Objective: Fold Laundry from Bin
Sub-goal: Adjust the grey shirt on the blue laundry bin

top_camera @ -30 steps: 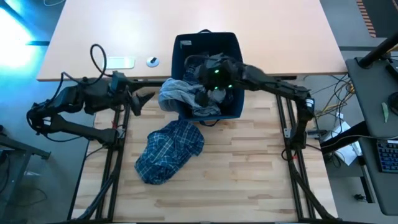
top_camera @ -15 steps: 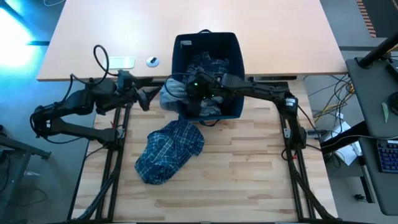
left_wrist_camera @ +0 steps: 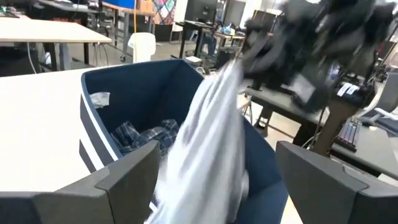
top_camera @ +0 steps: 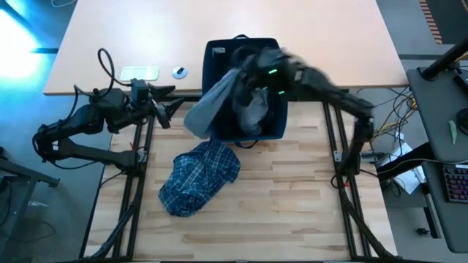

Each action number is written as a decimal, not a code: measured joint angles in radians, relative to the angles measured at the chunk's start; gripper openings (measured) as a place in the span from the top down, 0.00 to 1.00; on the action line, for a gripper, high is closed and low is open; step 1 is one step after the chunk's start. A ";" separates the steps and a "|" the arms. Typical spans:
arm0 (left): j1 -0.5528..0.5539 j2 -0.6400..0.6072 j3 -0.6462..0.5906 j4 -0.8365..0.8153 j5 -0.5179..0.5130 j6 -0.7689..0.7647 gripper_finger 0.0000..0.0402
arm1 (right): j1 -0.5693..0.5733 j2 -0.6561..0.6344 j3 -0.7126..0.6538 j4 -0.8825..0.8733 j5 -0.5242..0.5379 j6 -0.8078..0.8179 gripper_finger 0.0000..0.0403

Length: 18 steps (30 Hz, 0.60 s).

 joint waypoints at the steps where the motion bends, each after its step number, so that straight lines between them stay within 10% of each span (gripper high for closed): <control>1: 0.000 0.000 0.003 0.000 -0.001 0.009 0.25 | 0.003 -0.036 0.004 0.014 -0.020 -0.001 0.97; 13: 0.030 -0.001 0.009 0.007 -0.052 0.022 0.25 | 0.088 -0.312 -0.001 0.268 -0.828 0.176 0.98; 18: 0.064 0.000 0.009 0.048 -0.053 0.019 0.25 | 0.195 -0.319 -0.001 0.515 -0.900 0.258 0.98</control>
